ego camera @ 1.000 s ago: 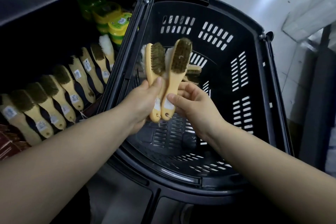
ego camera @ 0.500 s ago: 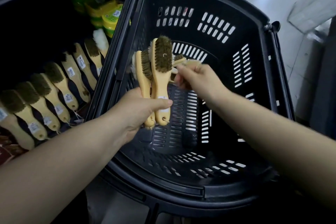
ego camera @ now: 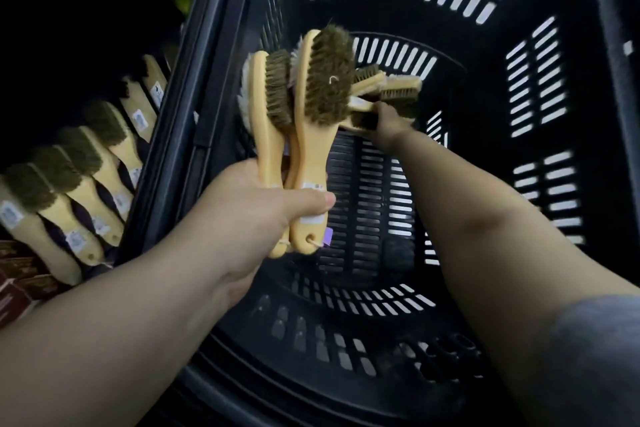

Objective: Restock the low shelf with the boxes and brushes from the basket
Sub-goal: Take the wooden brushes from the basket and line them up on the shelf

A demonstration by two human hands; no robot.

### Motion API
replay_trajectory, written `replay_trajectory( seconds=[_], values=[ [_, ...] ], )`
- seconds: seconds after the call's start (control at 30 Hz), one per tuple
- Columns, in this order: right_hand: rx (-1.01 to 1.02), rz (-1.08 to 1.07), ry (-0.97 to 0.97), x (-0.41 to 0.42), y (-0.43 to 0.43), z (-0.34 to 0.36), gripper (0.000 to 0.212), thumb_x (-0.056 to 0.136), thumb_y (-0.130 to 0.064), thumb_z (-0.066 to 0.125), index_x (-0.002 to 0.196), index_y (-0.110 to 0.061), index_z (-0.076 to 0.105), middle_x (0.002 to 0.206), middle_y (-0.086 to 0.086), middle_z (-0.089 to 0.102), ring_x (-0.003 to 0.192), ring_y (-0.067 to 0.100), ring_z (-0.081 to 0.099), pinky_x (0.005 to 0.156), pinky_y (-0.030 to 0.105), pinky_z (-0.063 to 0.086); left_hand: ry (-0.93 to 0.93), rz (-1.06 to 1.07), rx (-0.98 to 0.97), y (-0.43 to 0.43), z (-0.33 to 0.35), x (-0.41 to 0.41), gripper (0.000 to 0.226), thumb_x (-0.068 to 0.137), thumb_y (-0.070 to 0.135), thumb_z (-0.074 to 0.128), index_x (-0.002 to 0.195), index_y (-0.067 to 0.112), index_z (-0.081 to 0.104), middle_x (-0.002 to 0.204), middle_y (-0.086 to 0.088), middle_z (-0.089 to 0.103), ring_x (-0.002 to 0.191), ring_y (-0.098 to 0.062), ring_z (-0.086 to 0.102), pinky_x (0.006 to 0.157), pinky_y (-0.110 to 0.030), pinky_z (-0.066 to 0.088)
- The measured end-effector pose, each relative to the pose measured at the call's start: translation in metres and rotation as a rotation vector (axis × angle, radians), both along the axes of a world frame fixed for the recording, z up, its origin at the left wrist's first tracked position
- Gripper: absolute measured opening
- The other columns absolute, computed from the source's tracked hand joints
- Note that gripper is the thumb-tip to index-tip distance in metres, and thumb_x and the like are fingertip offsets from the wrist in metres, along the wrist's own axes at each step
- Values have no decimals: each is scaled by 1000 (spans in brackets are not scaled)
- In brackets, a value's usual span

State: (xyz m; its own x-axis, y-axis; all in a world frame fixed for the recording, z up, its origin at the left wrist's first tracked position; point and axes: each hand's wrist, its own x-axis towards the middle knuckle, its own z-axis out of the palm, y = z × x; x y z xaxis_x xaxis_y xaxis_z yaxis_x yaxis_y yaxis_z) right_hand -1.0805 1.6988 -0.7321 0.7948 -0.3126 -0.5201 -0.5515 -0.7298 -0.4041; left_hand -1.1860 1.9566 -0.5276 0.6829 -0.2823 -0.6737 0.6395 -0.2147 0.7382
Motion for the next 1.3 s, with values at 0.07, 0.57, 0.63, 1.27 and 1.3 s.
replay_trajectory(
  seconds=[0.07, 0.57, 0.63, 1.27, 1.3],
  values=[
    [-172, 140, 53, 5, -2, -4, 63, 88, -23, 55, 144, -29, 26, 152, 7, 16, 127, 38, 38, 100, 42, 36, 1, 5, 9, 1, 1, 0, 28, 69, 12, 77, 97, 14, 70, 85, -10, 75, 81, -28, 72, 89, -51, 49],
    [110, 196, -100, -51, 21, 101, 22, 95, -11, 49, 113, -16, 59, 104, 14, 65, 81, 21, 61, 72, 34, 54, 77, 73, -109, -12, 6, -2, 26, 78, 5, 69, 103, 3, 61, 76, -14, 67, 59, -23, 63, 46, -26, 50],
    [543, -76, -144, -74, 38, 138, 34, 89, 8, 50, 114, -13, 61, 101, 6, 66, 79, 12, 64, 72, 24, 57, 91, 75, -119, -15, 8, -2, 24, 79, 6, 69, 102, 4, 62, 82, -16, 67, 62, -24, 62, 51, -30, 50],
    [1134, -310, -364, -159, 99, 225, 16, 84, -7, 61, 100, -4, 59, 90, 14, 67, 82, 24, 68, 78, 37, 56, -3, 64, -192, -19, 22, -7, 18, 89, 19, 60, 107, 15, 64, 108, -18, 69, 107, -41, 60, 96, -59, 41],
    [1099, -280, -380, -157, 100, 225, 13, 86, -6, 60, 99, -6, 60, 90, 13, 66, 82, 23, 67, 78, 36, 56, 7, 70, -206, -19, 22, -7, 20, 91, 20, 58, 110, 14, 63, 109, -19, 68, 108, -42, 60, 96, -60, 41]
  ],
)
